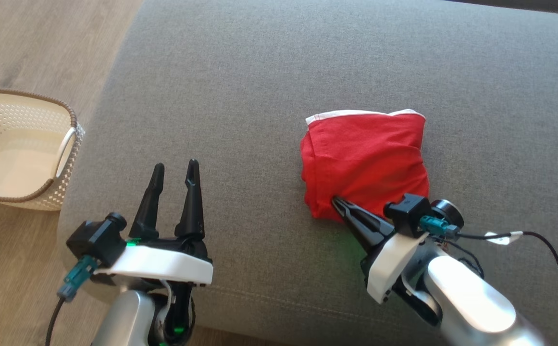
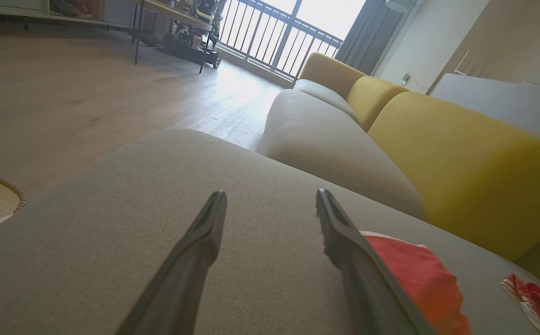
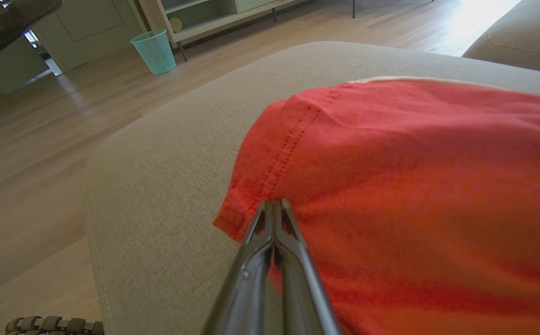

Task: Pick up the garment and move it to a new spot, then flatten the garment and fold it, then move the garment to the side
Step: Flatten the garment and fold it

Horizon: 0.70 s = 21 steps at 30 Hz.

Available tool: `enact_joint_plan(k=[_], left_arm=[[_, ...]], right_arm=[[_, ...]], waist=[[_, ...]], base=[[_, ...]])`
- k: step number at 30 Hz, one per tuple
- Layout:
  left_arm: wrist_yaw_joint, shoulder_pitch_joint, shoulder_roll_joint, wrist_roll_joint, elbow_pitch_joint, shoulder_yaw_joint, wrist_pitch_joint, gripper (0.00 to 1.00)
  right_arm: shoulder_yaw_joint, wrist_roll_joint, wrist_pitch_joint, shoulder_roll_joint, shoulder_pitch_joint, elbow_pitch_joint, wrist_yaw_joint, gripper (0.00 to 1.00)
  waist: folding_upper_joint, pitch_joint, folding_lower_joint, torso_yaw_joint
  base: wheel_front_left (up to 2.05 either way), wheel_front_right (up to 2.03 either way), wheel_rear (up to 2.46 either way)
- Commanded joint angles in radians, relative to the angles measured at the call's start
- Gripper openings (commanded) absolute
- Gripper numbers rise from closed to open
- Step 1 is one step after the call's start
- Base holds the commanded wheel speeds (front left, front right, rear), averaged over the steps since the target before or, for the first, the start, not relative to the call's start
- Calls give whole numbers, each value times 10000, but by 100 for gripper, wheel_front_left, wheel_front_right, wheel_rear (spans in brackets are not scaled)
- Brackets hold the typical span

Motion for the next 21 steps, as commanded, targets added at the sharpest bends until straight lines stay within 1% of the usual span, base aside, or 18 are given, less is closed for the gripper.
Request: enact_joint_plan(k=[1,7,11,16,21], left_arm=[[104,-366,70,-98,-367,320,-61,100],[139,-385,70,-117,-354,306,-61,100],[149,-379,70,-106,-316,322,-61,100],[132,-352,70,-9,-312,461,-61,100],[98,-287,70,106,-335,594,-61,100]], right_arm=[[275,184,-121,-82,-206,-255,-2,0],[1077,803,-58,-288,-286,-140,-2,0],[1142,924,-176,-321,-436,-67,-2,0],[589,1078,-477,-258,-521,-429,-2,0],[-594,987,-617,-266,-101,-1163,-2,0]], waist=[[0,15,0,-15],[0,27,0,-114],[0,-25,0,-211],[0,-166,0,-544],[0,-383,0,-1018]], base=[[0,0,0],[0,0,0],[0,0,0],[0,0,0],[0,0,0]])
